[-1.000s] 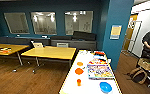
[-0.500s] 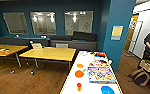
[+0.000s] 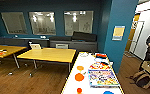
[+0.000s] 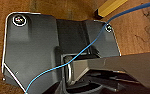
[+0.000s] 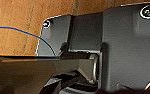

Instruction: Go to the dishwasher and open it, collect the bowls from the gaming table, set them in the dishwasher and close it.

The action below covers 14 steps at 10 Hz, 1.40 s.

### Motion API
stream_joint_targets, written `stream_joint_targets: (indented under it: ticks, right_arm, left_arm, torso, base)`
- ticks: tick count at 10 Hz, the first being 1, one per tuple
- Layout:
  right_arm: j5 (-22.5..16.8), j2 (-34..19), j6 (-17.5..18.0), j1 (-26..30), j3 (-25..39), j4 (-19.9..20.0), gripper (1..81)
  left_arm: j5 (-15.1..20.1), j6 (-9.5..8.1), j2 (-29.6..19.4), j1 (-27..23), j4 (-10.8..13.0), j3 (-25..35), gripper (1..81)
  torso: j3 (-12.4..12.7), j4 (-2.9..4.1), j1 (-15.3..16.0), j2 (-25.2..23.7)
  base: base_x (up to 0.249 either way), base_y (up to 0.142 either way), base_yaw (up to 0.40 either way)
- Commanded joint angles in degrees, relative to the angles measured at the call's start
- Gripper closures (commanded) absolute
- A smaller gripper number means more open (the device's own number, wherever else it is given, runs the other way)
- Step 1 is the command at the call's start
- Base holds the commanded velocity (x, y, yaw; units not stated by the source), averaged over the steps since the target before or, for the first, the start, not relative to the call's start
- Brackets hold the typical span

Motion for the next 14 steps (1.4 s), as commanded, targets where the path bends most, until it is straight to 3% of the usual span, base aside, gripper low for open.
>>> stream_joint_targets:
  ticks: [1,4,6,8,11,14]
  right_arm:
    - [-2.5,-0.2,0.3,2.3,1.0,-0.1,1.0]
    - [-1.7,-3.6,0.7,2.7,5.9,-0.1,1.0]
    - [-1.0,-13.2,2.7,3.7,19.2,1.3,1.0]
    - [3.5,-23.7,6.5,4.4,30.7,2.9,1.0]
    - [5.6,-32.9,11.3,5.7,38.1,2.8,1.0]
    - [5.9,-40.1,13.1,7.9,46.2,2.8,1.0]
  left_arm:
    - [2.9,0.44,-0.2,-2.1,0.6,0.7,1.0]
    - [2.8,0.17,-0.6,-2.1,0.5,0.9,1.0]
    - [2.9,0.09,-0.9,-2.1,0.4,0.9,1.0]
    - [2.9,0.09,-1.0,-2.1,0.4,0.9,1.0]
    - [2.8,0.09,-1.0,-2.1,0.3,0.9,1.0]
    - [2.8,0.09,-1.0,-2.1,0.3,0.9,1.0]
  torso:
    - [0.0,0.0,0.0,0.0]
    - [0.0,0.0,0.1,0.0]
    - [0.0,0.0,0.0,0.0]
    - [0.0,0.0,0.0,0.0]
    - [0.0,0.0,0.0,0.0]
    - [0.0,0.0,0.0,0.0]
  base:
    - [0.0,0.0,0.0]
    - [0.0,0.0,0.0]
    - [0.0,0.0,0.0]
    - [0.0,0.0,0.0]
    - [0.0,0.0,0.0]
    - [0.0,0.0,0.0]
